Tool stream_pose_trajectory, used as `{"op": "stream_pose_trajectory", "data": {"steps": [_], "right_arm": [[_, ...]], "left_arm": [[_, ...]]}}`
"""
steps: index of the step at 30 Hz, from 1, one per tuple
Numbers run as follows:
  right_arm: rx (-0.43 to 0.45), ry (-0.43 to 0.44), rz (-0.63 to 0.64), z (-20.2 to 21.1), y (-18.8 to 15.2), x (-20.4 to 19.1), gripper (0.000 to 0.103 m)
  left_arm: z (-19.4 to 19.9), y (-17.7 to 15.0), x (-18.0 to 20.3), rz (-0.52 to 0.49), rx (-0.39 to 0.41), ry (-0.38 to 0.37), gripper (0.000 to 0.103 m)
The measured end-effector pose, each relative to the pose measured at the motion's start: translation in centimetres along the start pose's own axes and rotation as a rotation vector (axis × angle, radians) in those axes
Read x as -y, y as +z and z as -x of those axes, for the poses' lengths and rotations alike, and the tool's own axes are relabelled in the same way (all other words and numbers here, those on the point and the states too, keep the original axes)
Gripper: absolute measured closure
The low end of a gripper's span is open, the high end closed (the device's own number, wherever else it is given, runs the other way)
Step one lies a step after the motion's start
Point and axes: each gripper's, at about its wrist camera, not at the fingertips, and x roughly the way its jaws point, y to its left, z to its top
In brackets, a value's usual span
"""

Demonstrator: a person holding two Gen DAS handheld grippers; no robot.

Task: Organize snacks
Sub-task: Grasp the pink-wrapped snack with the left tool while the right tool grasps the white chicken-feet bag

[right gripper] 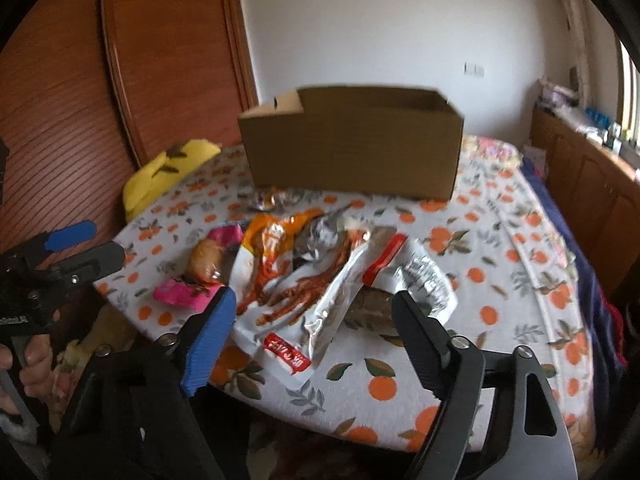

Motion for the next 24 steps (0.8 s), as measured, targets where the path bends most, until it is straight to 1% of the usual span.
{"op": "stream_pose_trajectory", "data": {"steps": [5,6,9,13,14,16,21,22,24], "right_arm": [[-0.071,0.042,-0.025,-3.0,-0.1,0.9,0.033],[-0.084,0.056,-0.032,-3.5,-0.1,1.1,0.037],[-0.117,0.091,-0.06,-4.6,-0.2,1.6,0.041],[-0.139,0.113,-0.069,-5.7,-0.3,2.1,0.042],[-0.14,0.116,-0.066,-5.8,-0.2,2.1,0.042],[-0.14,0.113,-0.056,-6.1,-0.1,2.1,0.042],[-0.159,0.074,-0.028,-7.6,0.6,1.7,0.04],[-0.164,0.071,-0.026,-7.9,0.7,1.6,0.039],[-0.177,0.07,-0.028,-8.8,0.9,1.6,0.038]], "left_arm": [[-2.2,0.2,-0.3,-0.009,-0.019,0.003,0.002],[-2.6,0.2,-0.4,-0.008,-0.028,-0.001,0.002],[-3.9,0.4,-1.1,0.014,-0.057,-0.016,0.003],[-5.5,0.3,-2.0,0.042,-0.081,-0.031,0.004],[-5.9,0.2,-2.1,0.043,-0.086,-0.035,0.008],[-6.7,0.0,-2.3,0.044,-0.106,-0.036,0.012],[-8.2,-0.1,-2.5,0.051,-0.13,-0.056,0.013],[-8.5,-0.1,-2.5,0.051,-0.134,-0.06,0.013],[-9.1,-0.1,-2.6,0.049,-0.142,-0.065,0.013]]}}
